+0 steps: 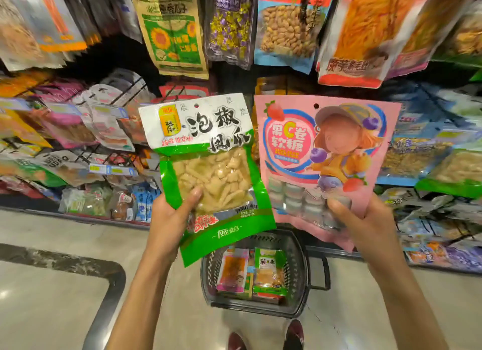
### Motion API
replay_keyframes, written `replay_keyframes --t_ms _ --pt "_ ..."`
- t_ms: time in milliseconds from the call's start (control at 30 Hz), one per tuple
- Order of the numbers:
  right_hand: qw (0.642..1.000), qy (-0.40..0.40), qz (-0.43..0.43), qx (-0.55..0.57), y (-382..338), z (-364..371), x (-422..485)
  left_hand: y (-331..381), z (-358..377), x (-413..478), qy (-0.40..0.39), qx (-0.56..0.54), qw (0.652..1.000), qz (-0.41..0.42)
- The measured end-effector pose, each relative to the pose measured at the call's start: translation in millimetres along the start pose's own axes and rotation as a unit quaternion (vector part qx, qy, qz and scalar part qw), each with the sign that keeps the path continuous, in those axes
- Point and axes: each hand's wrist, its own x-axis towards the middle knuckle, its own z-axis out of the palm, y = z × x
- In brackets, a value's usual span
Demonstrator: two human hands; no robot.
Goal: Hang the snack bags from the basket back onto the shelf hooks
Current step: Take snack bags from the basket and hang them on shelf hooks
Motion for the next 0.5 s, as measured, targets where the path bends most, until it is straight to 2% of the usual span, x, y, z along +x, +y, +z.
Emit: replay_keyframes --t_ms 300,500 --pt "0.994 0.093 -0.048 0.026 -16 -46 -33 28 23 -36 -0.033 -0.02 0.998 0.054" --pt "0.991 0.103 -0.066 0.049 -12 -104 -57 40 59 -78 -0.032 -0.009 0.997 0.076"
